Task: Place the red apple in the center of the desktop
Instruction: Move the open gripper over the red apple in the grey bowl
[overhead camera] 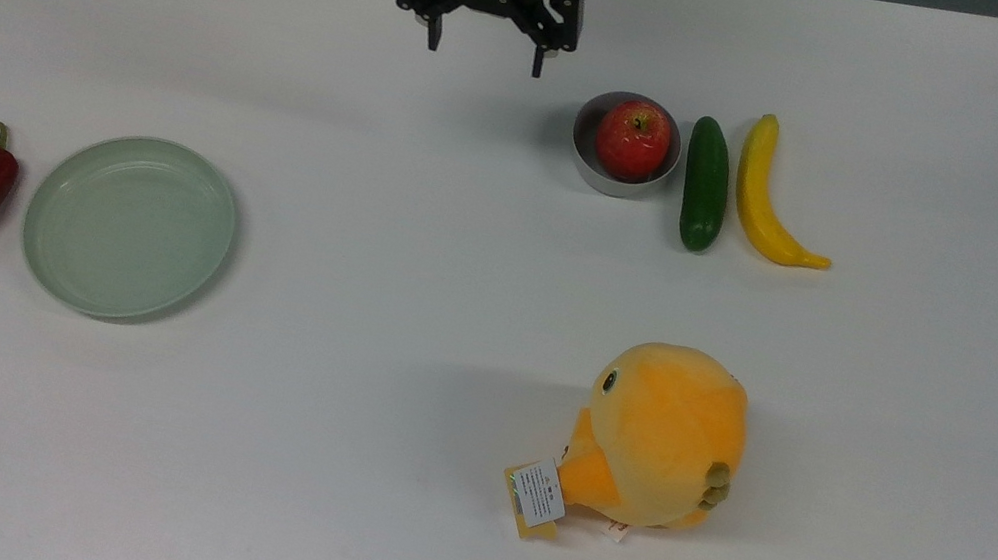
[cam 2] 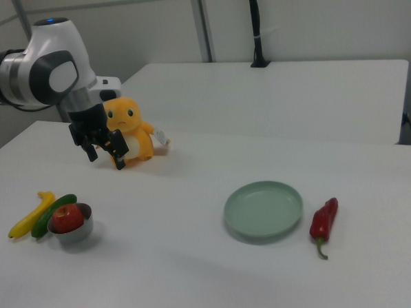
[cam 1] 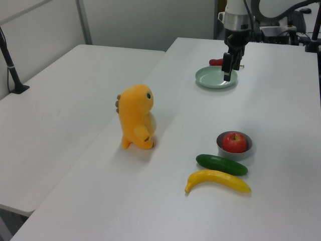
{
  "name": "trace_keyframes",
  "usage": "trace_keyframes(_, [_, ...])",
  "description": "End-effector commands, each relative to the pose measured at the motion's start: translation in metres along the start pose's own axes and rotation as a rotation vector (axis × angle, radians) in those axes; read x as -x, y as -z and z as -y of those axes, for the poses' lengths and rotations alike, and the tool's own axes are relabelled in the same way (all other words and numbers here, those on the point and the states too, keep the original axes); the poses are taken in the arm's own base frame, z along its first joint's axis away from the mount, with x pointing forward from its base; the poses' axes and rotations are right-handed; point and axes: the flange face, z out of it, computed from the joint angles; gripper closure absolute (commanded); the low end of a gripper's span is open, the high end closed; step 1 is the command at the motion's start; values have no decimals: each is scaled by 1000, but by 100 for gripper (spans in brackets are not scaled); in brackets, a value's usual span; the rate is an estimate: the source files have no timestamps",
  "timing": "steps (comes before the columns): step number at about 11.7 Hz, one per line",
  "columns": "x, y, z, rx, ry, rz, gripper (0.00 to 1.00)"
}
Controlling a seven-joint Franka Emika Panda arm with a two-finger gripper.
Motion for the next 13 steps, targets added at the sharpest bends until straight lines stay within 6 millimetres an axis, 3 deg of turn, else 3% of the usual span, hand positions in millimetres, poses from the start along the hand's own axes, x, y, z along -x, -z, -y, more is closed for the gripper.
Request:
trace_keyframes(1, [13, -6, 23, -10, 52, 12, 0])
trace_keyframes(6, [41, -32, 90, 5, 186, 65, 0])
trace_keyframes(9, [60, -62, 133, 9, 272, 120, 0])
trace_keyframes(13, [71, -94, 163, 43, 353, 160, 0])
